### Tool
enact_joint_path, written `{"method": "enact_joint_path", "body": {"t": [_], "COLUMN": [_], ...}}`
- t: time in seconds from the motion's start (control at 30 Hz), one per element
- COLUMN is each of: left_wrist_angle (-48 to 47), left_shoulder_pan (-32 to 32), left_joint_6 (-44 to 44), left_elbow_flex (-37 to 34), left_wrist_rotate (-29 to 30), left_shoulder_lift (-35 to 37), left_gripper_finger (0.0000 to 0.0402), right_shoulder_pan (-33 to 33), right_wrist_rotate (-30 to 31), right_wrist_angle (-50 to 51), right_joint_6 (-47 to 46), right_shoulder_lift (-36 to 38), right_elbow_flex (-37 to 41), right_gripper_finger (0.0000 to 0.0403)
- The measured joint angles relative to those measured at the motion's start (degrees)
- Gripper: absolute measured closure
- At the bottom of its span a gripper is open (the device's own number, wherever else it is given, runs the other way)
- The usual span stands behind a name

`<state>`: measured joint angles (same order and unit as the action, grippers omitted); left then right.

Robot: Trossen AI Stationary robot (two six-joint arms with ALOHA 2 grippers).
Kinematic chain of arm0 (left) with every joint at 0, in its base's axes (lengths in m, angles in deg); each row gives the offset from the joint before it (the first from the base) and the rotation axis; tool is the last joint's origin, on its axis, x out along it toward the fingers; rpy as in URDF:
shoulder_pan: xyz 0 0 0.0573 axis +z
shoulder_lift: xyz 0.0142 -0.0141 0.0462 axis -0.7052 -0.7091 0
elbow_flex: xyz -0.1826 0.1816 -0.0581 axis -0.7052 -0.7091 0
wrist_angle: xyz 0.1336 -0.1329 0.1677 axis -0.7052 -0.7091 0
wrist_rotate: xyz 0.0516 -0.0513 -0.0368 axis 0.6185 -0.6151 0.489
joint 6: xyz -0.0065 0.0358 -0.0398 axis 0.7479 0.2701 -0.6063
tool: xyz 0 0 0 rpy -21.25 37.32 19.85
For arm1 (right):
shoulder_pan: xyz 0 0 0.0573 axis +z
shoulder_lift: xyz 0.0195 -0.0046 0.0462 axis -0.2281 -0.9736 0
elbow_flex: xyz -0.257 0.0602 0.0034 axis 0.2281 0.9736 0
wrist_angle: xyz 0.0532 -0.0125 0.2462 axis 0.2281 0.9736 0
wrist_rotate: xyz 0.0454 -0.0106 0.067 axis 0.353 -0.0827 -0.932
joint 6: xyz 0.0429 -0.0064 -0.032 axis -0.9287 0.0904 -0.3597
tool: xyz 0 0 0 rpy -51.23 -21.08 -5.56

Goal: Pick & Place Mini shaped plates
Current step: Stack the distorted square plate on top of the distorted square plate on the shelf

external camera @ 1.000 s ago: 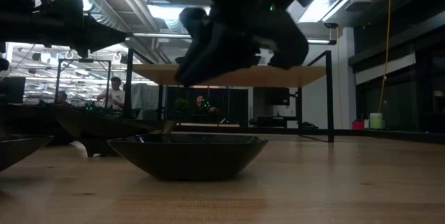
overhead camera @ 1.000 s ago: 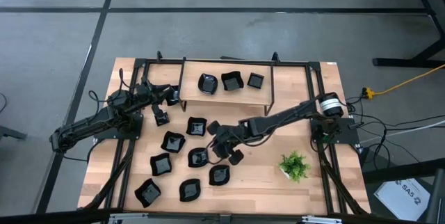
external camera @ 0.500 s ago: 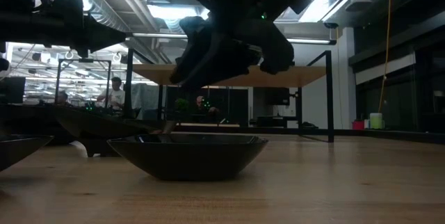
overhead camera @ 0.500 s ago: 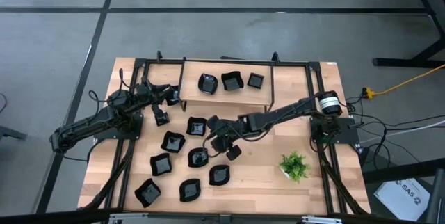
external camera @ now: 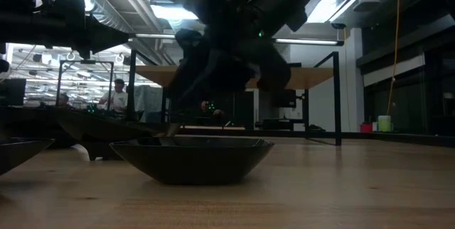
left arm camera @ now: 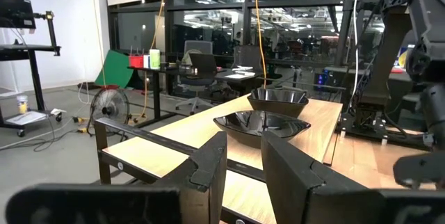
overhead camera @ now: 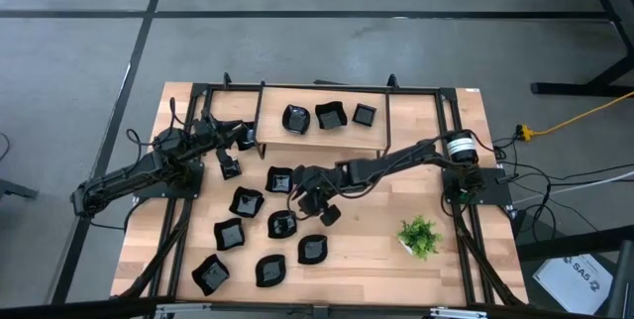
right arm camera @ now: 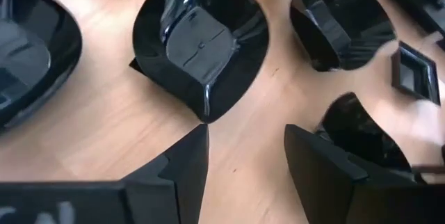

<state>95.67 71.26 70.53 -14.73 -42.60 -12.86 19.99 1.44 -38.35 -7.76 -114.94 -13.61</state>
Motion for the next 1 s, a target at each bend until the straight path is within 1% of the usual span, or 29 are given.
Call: {"method": "enact_joint_path", "body": {"t": [0.1,0.5,0.67,0.83,1.0], "left_wrist_angle": [0.0,0.0,0.0,0.0,0.0], "left_shoulder_pan": [0.0,0.0,0.0,0.0,0.0], "left_joint_6": [0.0,0.0,0.0,0.0,0.0], "left_elbow_flex": [0.0,0.0,0.0,0.0,0.0], "left_wrist_rotate": [0.0,0.0,0.0,0.0,0.0], "left_shoulder_lift": [0.0,0.0,0.0,0.0,0.0], "left_gripper_finger": [0.0315,0.0315,0.0315,0.0315,0.0315], "right_shoulder_pan": [0.0,-1.9,-2.7,-2.7,-2.7], "right_wrist_rotate": [0.0,1.5,4.2,12.5,13.2], "right_wrist_angle": [-1.2,-4.4,-6.7,-9.9,-10.2], "right_joint_6": [3.0,7.6,8.5,11.3,11.8], "right_shoulder_lift": [-0.9,-1.4,-4.3,-7.1,-7.4], "right_elbow_flex": [0.0,0.0,0.0,0.0,0.0], "right_gripper_finger": [0.0217,0.0217,0.0217,0.0217,0.0223]}}
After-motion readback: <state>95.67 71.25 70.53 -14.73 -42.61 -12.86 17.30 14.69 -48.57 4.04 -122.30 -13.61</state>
